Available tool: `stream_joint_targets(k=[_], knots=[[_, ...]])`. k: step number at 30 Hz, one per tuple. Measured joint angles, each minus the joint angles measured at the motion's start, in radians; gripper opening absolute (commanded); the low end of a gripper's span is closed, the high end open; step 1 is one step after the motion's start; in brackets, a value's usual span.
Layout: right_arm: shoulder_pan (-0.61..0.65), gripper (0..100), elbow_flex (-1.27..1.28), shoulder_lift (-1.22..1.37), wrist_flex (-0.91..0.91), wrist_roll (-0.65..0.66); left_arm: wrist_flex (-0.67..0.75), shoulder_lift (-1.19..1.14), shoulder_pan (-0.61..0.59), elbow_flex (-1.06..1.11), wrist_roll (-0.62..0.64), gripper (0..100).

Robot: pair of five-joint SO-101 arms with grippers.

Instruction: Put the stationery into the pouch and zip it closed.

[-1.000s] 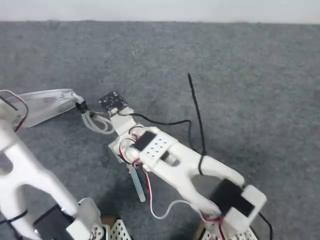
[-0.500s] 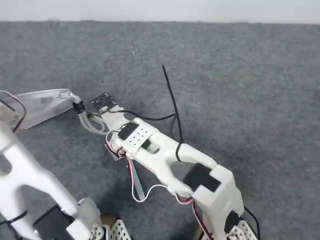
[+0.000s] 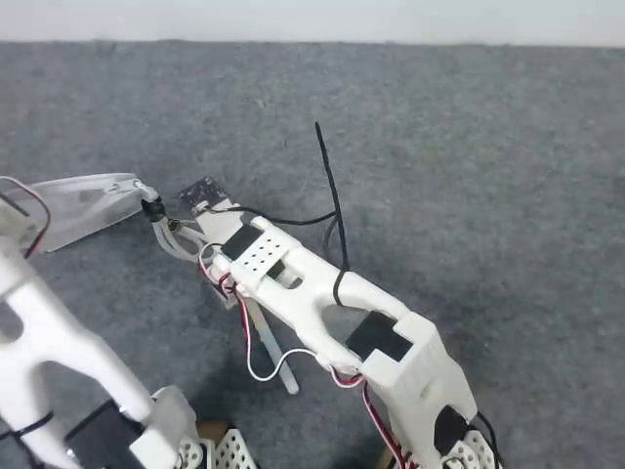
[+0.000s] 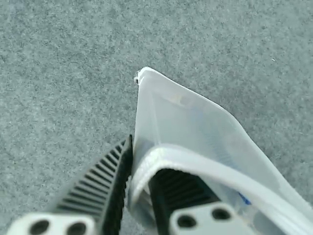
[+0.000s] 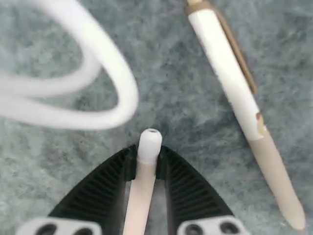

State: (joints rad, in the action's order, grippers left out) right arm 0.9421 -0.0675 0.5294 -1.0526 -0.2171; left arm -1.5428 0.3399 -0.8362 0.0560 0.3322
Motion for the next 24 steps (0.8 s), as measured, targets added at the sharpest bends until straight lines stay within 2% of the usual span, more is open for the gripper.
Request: stream_joint_targets(k=[11, 18, 24], knots=[[0.002, 0.6, -0.011, 0.0, -0.095, -0.002, 0.0, 0.0, 0.0, 0.0, 0.0, 1], [0.003, 0.6, -0.012, -0.055, -0.226, -0.002, 0.0, 0.0, 0.0, 0.0, 0.0, 1], [-0.055, 0.6, -0.011, -0.127, -0.252, -0.002, 0.003, 0.0, 0.04, 0.0, 0.0, 1]])
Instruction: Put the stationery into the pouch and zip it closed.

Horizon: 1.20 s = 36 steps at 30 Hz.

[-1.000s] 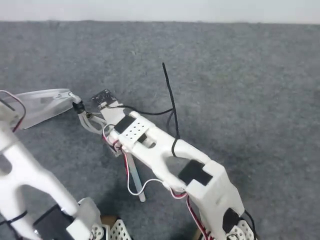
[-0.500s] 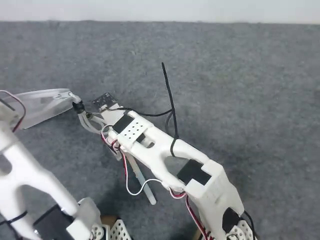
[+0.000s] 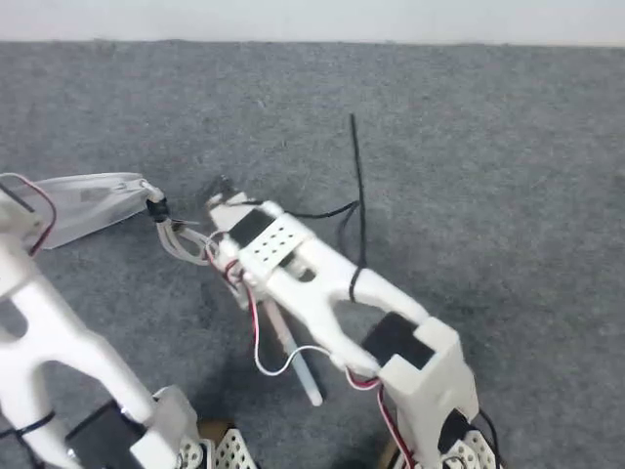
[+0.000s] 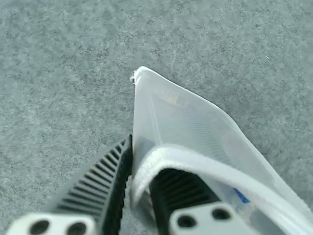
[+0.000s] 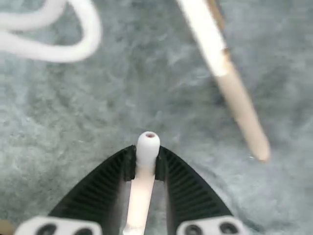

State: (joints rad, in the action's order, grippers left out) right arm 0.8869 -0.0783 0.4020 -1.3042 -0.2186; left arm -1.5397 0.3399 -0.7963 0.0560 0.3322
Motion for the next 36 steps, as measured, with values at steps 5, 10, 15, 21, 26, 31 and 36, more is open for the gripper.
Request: stream_joint_targets(k=[5, 10, 15, 21, 26, 31, 36], knots=[[-0.055, 0.6, 0.0, -0.072, -0.021, 0.0, 0.003, 0.005, 0.046, -0.002, 0.0, 1], [-0.121, 0.6, 0.015, -0.203, -0.029, 0.0, 0.005, 0.005, 0.115, -0.002, 0.0, 1], [-0.18, 0.6, 0.061, -0.325, -0.035, 0.0, 0.005, 0.005, 0.212, -0.002, 0.0, 1], [-0.239, 0.6, 0.129, -0.459, -0.035, 0.0, 0.005, 0.005, 0.328, 0.0, 0.0, 1], [-0.252, 0.6, 0.184, -0.572, -0.035, 0.0, 0.003, 0.005, 0.413, 0.0, -0.008, 1], [-0.25, 0.6, 0.244, -0.694, -0.035, 0.0, 0.003, 0.005, 0.439, 0.0, -0.031, 1], [-0.25, 0.6, 0.284, -0.806, -0.035, 0.0, 0.003, 0.005, 0.439, 0.003, -0.031, 1]])
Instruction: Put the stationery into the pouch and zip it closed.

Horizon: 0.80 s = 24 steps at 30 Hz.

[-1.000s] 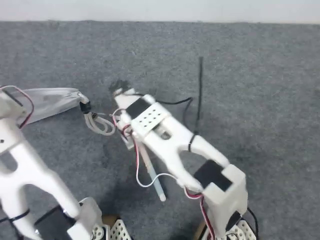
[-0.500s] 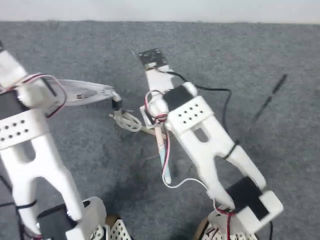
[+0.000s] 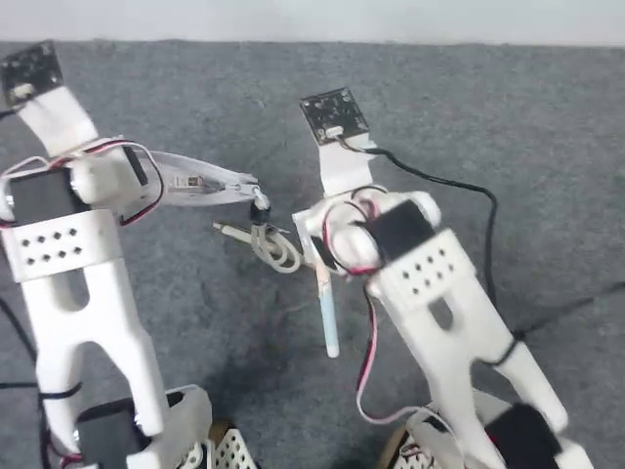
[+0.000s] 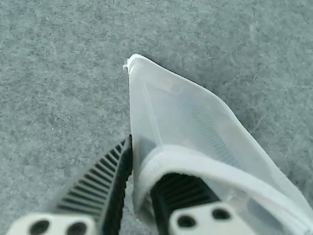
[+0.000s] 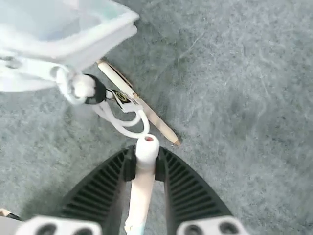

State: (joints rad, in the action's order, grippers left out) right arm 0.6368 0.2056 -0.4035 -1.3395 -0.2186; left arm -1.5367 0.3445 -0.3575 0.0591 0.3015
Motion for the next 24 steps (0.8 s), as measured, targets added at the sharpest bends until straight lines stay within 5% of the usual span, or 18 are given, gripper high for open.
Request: stream_joint_targets(k=[24], knots=[[0.133, 0.7, 0.132, -0.402, 0.02, 0.0, -0.081, 0.0, 0.003, 0.023, -0.028, 1]])
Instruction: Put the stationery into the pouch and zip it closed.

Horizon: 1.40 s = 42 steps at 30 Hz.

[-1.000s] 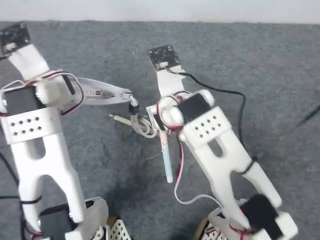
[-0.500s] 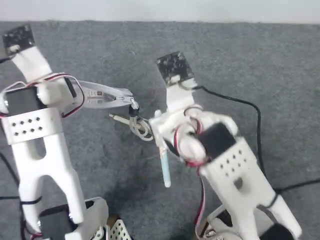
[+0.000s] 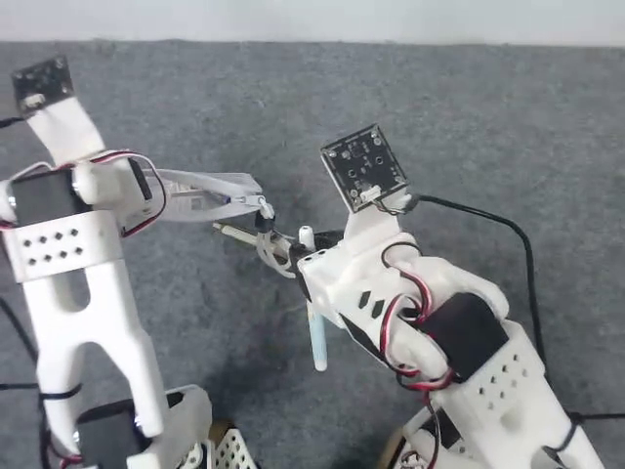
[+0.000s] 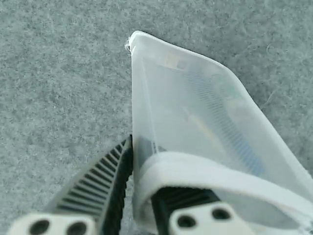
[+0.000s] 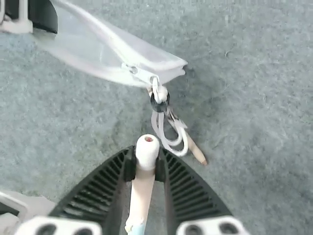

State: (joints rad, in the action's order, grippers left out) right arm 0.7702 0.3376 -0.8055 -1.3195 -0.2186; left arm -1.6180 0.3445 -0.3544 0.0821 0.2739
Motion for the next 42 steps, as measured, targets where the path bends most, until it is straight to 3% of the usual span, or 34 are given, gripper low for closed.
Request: stream_joint_targets(k=[14, 23, 34, 42], knots=[[0.094, 0.7, 0.0, -0.16, 0.253, 0.0, 0.0, 0.0, 0.0, 0.0, 0.0, 1], [0.097, 0.7, 0.031, -0.166, 0.559, 0.0, 0.0, 0.0, 0.0, 0.0, -0.003, 1], [0.097, 0.7, 0.328, -0.164, 1.088, 0.0, 0.0, 0.0, -0.031, 0.0, -0.006, 1], [0.055, 0.7, 0.422, -0.163, 1.289, 0.0, 0.0, 0.0, -0.031, 0.0, -0.006, 1]])
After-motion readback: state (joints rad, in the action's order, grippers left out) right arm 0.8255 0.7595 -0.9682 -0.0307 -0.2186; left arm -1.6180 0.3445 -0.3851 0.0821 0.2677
